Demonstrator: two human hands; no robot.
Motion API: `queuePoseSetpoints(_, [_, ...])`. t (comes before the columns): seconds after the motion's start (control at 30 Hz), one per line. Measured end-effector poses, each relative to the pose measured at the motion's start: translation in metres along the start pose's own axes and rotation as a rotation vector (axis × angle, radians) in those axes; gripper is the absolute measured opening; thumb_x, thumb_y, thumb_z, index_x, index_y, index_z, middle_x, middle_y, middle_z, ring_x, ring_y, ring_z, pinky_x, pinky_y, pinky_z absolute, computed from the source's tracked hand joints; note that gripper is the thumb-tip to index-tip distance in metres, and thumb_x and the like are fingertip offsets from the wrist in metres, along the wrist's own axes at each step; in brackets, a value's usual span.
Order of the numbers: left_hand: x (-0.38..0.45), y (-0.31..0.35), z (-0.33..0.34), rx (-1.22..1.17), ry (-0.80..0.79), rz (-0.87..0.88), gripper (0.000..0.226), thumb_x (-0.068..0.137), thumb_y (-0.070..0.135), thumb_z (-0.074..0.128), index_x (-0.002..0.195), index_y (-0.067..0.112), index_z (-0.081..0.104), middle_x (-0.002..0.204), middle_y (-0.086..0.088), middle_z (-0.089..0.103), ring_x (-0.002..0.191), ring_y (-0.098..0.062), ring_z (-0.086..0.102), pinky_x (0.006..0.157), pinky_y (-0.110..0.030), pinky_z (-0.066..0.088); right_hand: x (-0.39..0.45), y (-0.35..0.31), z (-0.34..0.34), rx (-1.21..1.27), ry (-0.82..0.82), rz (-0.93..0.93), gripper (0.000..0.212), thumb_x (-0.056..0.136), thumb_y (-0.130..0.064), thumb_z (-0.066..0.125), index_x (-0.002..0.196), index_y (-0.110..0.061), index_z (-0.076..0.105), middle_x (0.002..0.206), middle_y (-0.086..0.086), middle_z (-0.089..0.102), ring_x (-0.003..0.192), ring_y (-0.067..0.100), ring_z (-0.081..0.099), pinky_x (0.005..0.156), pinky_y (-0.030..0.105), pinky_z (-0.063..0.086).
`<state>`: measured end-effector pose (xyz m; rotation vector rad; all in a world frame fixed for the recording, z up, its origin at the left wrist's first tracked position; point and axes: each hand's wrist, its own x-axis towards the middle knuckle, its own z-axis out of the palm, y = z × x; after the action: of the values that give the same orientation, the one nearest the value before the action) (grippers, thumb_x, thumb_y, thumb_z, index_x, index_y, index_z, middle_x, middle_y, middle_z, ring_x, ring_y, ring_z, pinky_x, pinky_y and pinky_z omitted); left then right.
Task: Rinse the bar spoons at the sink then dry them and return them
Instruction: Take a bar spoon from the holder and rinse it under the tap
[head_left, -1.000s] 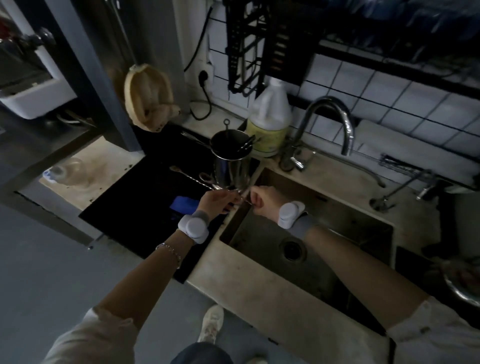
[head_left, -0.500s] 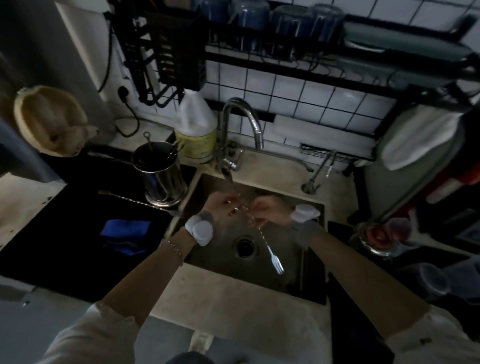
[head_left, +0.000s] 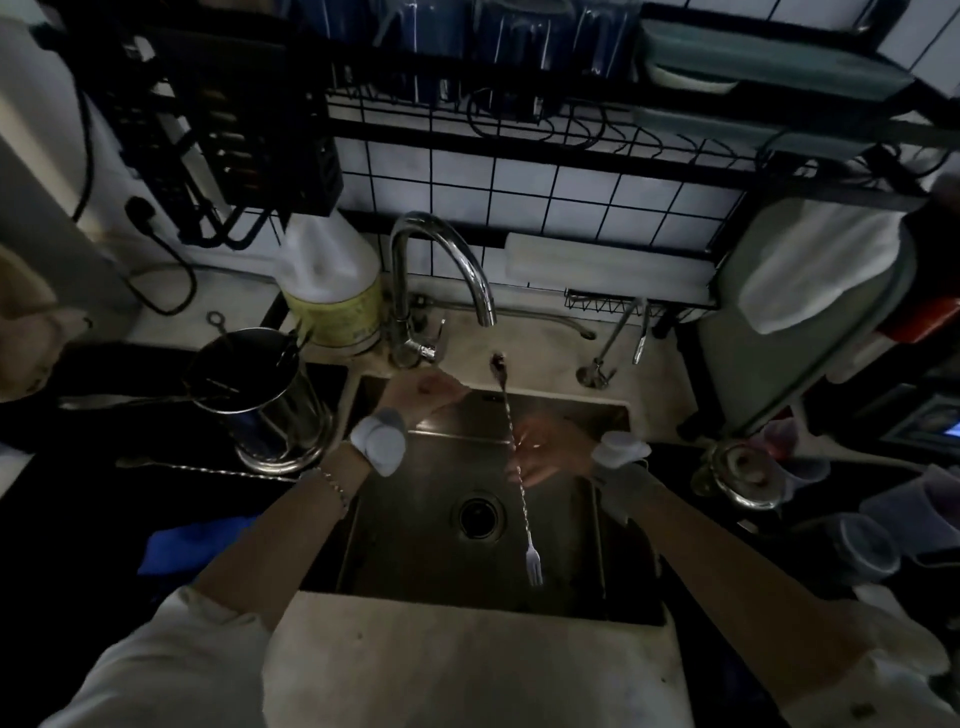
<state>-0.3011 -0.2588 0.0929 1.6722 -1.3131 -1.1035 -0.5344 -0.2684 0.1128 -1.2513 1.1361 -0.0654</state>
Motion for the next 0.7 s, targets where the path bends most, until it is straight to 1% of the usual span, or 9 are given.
queuePoseSetpoints(0.07, [0.019,-0.003,-0.015,-0.001,0.022,-0.004,0.020,0.078,0.017,0.075,0.094,0.005,0.071,0.083,-0.002,0.068,0.074,-0.008,0.061,0.061,-0.008,0.051,0.009,-0.001,0.002,-0.061,0.043,0.026,0.024,0.087,0.013,0.056,0.107,0.000,0.051,0.083,0.016,0.064,0.062,0.021,0.072,0.069,0.042,0.060])
queuePoseSetpoints(0.13, [0.043,-0.006,-0.027,-0.035,0.052,-0.025,0.025,0.077,0.011,0.075,0.099,0.001,0.069,0.088,-0.005,0.068,0.079,-0.014,0.062,0.062,-0.009,0.052,0.019,-0.005,0.002,-0.116,0.074,0.028,0.029,0.087,0.011,0.059,0.114,0.003,0.051,0.083,0.014,0.063,0.061,0.018,0.071,0.067,0.037,0.061])
queuePoseSetpoints(0.2, [0.066,-0.007,-0.035,-0.032,0.076,-0.046,0.027,0.075,0.009,0.076,0.100,0.004,0.068,0.094,-0.006,0.070,0.081,-0.016,0.065,0.067,-0.015,0.055,0.028,-0.011,0.003,-0.067,0.051,0.051,0.020,0.091,0.008,0.052,0.109,-0.001,0.050,0.083,0.016,0.063,0.058,0.020,0.071,0.064,0.036,0.061])
queuePoseSetpoints(0.3, [0.095,-0.007,-0.042,-0.013,0.135,-0.082,0.031,0.076,0.018,0.075,0.105,0.016,0.065,0.097,-0.001,0.069,0.067,-0.007,0.061,0.052,-0.010,0.050,0.041,-0.020,0.003,-0.088,0.073,0.043,0.020,0.089,0.010,0.054,0.097,-0.007,0.048,0.083,0.016,0.064,0.069,0.026,0.069,0.075,0.043,0.059])
queuePoseSetpoints(0.33, [0.102,-0.008,-0.043,-0.003,0.132,-0.072,0.035,0.077,0.020,0.074,0.110,0.018,0.064,0.100,-0.001,0.068,0.071,-0.008,0.061,0.055,-0.012,0.050,0.045,-0.020,0.004,-0.095,0.077,0.032,0.022,0.088,0.011,0.054,0.097,-0.007,0.047,0.083,0.016,0.064,0.072,0.028,0.068,0.080,0.046,0.057])
queuePoseSetpoints(0.4, [0.115,-0.010,-0.043,0.038,0.099,-0.049,0.042,0.079,0.022,0.074,0.119,0.016,0.061,0.108,-0.002,0.067,0.086,-0.014,0.062,0.069,-0.019,0.047,0.054,-0.023,0.006,-0.078,0.070,0.032,0.023,0.088,0.012,0.054,0.100,-0.006,0.047,0.082,0.016,0.063,0.075,0.028,0.066,0.081,0.045,0.057])
queuePoseSetpoints(0.53, [0.129,-0.009,-0.034,0.097,0.053,-0.033,0.045,0.083,0.022,0.069,0.125,0.012,0.058,0.121,-0.007,0.065,0.110,-0.022,0.062,0.092,-0.025,0.045,0.066,-0.025,0.003,-0.056,0.059,0.031,0.022,0.088,0.008,0.057,0.103,-0.007,0.051,0.085,0.013,0.067,0.081,0.030,0.069,0.084,0.046,0.058])
queuePoseSetpoints(0.6, [0.133,-0.008,-0.029,0.114,0.009,-0.024,0.043,0.086,0.025,0.066,0.126,0.011,0.058,0.115,-0.013,0.069,0.108,-0.026,0.064,0.095,-0.029,0.049,0.072,-0.024,0.002,-0.062,0.071,0.023,0.020,0.089,0.006,0.057,0.105,-0.006,0.054,0.085,0.012,0.068,0.082,0.030,0.070,0.081,0.043,0.060])
queuePoseSetpoints(0.7, [0.133,-0.004,-0.022,0.188,-0.063,0.025,0.039,0.092,0.031,0.056,0.126,0.012,0.057,0.077,-0.019,0.070,0.079,-0.031,0.068,0.067,-0.015,0.048,0.077,-0.022,0.000,-0.056,0.088,0.043,0.011,0.090,0.002,0.058,0.096,-0.007,0.057,0.085,0.012,0.070,0.082,0.028,0.073,0.079,0.042,0.061])
